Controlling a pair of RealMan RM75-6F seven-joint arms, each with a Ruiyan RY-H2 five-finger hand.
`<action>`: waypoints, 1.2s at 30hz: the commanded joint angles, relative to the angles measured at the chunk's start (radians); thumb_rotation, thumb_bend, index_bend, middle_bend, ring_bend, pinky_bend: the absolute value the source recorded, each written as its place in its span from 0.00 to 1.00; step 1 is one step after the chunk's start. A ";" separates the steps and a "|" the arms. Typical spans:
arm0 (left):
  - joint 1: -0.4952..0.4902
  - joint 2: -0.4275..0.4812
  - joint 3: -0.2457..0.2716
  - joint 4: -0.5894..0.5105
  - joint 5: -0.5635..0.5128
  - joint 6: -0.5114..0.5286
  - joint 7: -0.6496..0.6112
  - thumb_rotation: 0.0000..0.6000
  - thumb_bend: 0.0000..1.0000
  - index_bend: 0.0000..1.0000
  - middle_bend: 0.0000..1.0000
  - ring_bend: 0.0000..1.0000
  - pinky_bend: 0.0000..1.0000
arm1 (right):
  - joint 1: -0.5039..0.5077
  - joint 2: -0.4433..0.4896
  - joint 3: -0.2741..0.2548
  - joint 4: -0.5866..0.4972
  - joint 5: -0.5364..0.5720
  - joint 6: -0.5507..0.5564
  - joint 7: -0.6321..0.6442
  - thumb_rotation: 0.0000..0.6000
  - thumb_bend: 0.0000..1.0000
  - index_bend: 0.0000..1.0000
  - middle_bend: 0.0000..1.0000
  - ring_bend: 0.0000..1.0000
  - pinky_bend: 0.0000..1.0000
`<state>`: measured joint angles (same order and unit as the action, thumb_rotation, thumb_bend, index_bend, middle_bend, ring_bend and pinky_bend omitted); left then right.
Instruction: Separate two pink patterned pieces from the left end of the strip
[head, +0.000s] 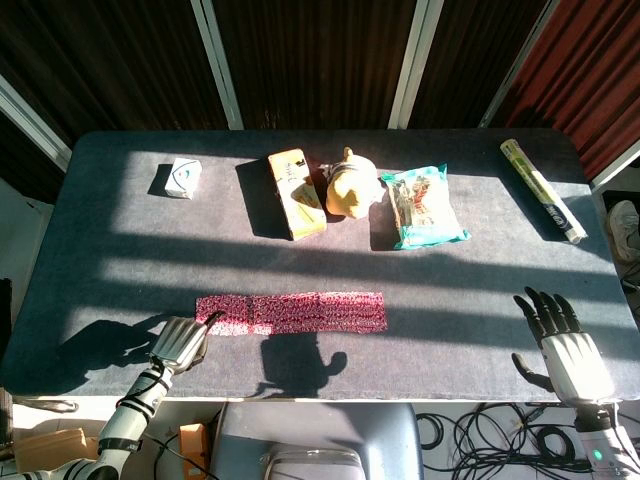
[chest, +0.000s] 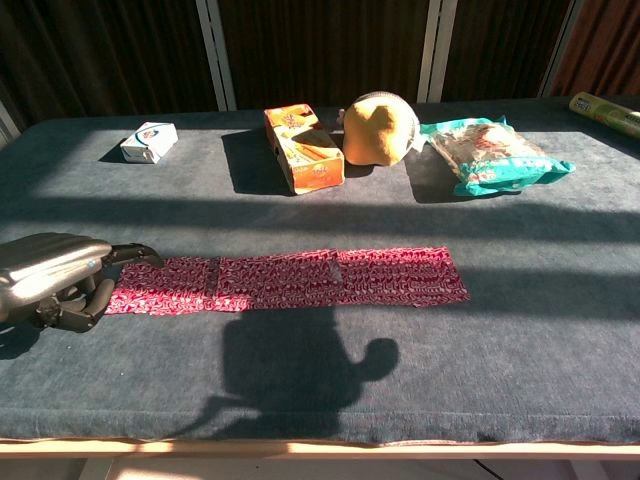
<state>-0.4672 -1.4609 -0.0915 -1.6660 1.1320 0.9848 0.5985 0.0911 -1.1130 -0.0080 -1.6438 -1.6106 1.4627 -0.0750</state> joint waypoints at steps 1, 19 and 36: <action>-0.011 0.000 0.004 -0.001 -0.028 0.005 0.015 1.00 0.90 0.19 1.00 1.00 1.00 | -0.001 0.000 -0.001 0.000 -0.002 0.002 0.000 1.00 0.26 0.00 0.00 0.00 0.00; -0.072 -0.027 0.038 0.049 -0.226 0.021 0.148 1.00 0.87 0.18 1.00 1.00 1.00 | -0.005 0.008 -0.004 0.006 -0.013 0.010 0.018 1.00 0.26 0.00 0.00 0.00 0.00; -0.113 -0.013 0.044 0.061 -0.382 0.057 0.190 1.00 0.85 0.22 1.00 1.00 1.00 | -0.006 0.010 0.000 0.005 -0.002 0.006 0.022 1.00 0.26 0.00 0.00 0.00 0.00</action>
<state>-0.5738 -1.4768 -0.0427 -1.6131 0.7769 1.0390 0.7824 0.0849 -1.1028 -0.0080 -1.6387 -1.6130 1.4687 -0.0525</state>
